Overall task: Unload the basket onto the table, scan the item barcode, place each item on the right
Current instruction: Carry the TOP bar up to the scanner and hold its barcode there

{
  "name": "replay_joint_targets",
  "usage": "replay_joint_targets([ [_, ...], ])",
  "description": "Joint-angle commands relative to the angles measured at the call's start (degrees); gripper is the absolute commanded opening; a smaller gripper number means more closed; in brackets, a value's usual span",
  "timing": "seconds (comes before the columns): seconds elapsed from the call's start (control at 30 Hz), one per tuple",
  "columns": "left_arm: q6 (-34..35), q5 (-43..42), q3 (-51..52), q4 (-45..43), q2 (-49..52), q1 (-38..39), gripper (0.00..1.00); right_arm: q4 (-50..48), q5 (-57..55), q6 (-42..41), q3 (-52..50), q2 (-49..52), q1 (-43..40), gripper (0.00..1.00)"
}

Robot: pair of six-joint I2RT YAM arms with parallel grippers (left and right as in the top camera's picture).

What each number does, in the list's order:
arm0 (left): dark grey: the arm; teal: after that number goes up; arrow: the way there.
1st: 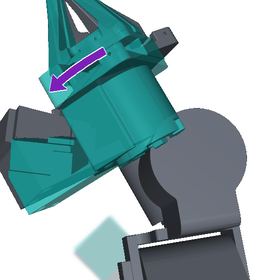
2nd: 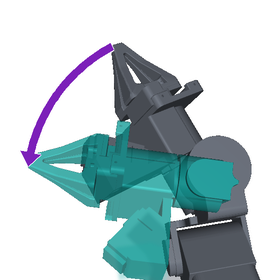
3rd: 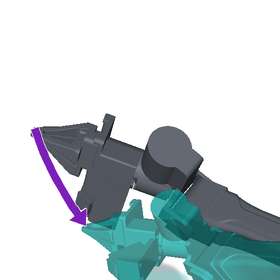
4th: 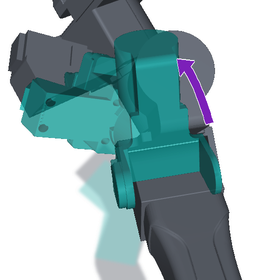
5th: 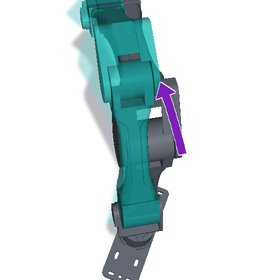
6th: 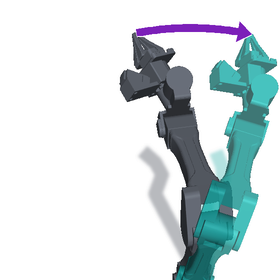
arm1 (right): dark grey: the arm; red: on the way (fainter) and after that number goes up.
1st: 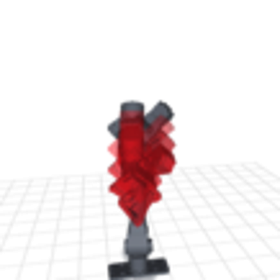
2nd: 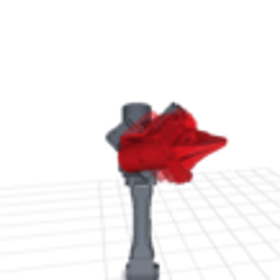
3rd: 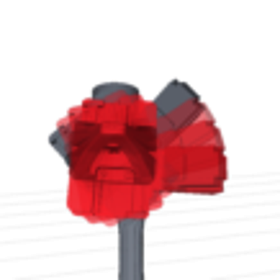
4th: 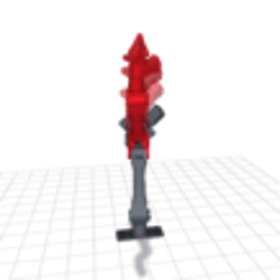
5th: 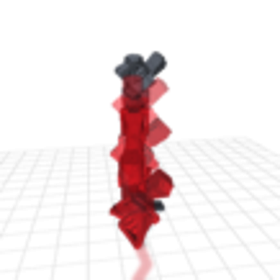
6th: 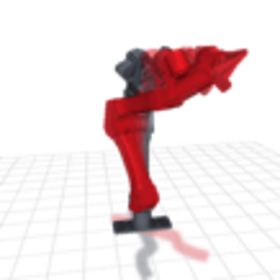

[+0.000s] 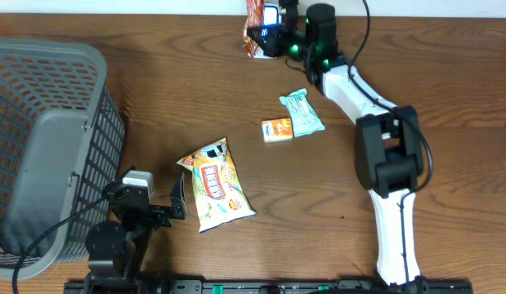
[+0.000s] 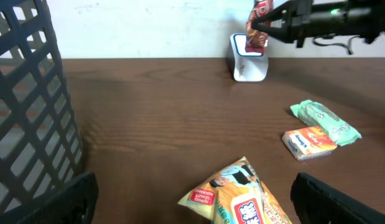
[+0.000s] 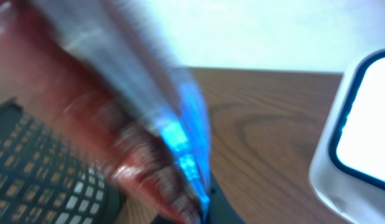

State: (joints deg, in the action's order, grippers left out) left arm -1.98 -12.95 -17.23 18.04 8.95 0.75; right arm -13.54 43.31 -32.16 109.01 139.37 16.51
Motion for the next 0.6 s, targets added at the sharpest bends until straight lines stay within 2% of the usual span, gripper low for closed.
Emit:
replay_joint_targets([
  [0.0,-0.8,0.4,0.2,0.0,-0.1,-0.2,0.99,3.2,0.5,-3.7,7.6,4.7,-1.0,0.01],
  [0.23,-0.8,0.4,0.2,0.0,-0.1,-0.2,0.99,4.8,-0.3,-3.8,8.9,6.1,-1.2,0.01],
  [0.57,-0.8,0.4,0.2,0.0,-0.1,-0.2,0.99,5.7,-0.1,0.7,8.9,6.1,-0.9,0.01],
])
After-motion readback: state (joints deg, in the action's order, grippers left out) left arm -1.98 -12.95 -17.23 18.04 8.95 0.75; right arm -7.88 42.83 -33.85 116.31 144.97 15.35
